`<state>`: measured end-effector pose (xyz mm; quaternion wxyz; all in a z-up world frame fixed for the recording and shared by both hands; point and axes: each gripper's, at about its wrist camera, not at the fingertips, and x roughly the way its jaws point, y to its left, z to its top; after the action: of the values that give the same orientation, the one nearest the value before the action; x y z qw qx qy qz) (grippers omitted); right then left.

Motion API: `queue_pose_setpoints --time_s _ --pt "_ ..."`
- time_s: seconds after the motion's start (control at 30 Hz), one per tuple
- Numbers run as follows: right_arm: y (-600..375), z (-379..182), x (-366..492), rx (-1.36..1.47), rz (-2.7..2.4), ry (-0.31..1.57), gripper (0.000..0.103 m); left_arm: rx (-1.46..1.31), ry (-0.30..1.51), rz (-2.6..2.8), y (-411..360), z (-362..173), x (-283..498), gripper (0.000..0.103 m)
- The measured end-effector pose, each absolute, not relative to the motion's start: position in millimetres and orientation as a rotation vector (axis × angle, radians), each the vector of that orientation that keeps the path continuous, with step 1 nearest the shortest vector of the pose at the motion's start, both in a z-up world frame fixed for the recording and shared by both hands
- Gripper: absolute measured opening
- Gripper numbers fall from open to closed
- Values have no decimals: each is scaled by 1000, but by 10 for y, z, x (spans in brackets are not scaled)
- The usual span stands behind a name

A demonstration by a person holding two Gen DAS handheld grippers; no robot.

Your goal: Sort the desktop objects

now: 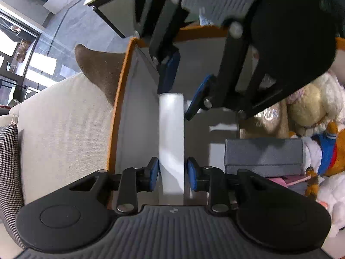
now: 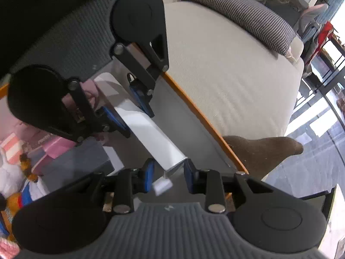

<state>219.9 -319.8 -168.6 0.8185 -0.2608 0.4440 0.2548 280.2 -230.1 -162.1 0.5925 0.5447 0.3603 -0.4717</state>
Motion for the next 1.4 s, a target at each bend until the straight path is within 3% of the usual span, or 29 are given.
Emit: queue_pose_setpoints --time_s 0.33,0.6,0.67,0.73,0.87,1.0,1.1,1.4 --pt "-3158 -1688 2184 -559 534 965 31 1058 827 -1058 -2123 -1211 2961 34" --pt "-2989 -1615 2178 -553 555 925 36 801 808 -912 -1635 -668 2983 34" --pt "-2914 -1568 2196 -529 583 918 34 711 819 -854 -1463 -546 2983 34" --pt "-2843 -1524 2258 -462 605 943 21 618 846 -766 -1304 -488 3025 34" --pt "-2668 -1479 2309 -375 622 989 17 506 858 -661 -978 -463 3013 34" --pt "-2464 -1517 2289 -492 640 963 19 418 873 -631 -767 -534 2964 34" --pt "-2357 -1565 2335 -547 669 966 36 358 888 -622 -676 -639 2952 34" --pt "-2175 -1671 2527 -625 599 974 34 209 935 -611 -430 -839 2858 34"
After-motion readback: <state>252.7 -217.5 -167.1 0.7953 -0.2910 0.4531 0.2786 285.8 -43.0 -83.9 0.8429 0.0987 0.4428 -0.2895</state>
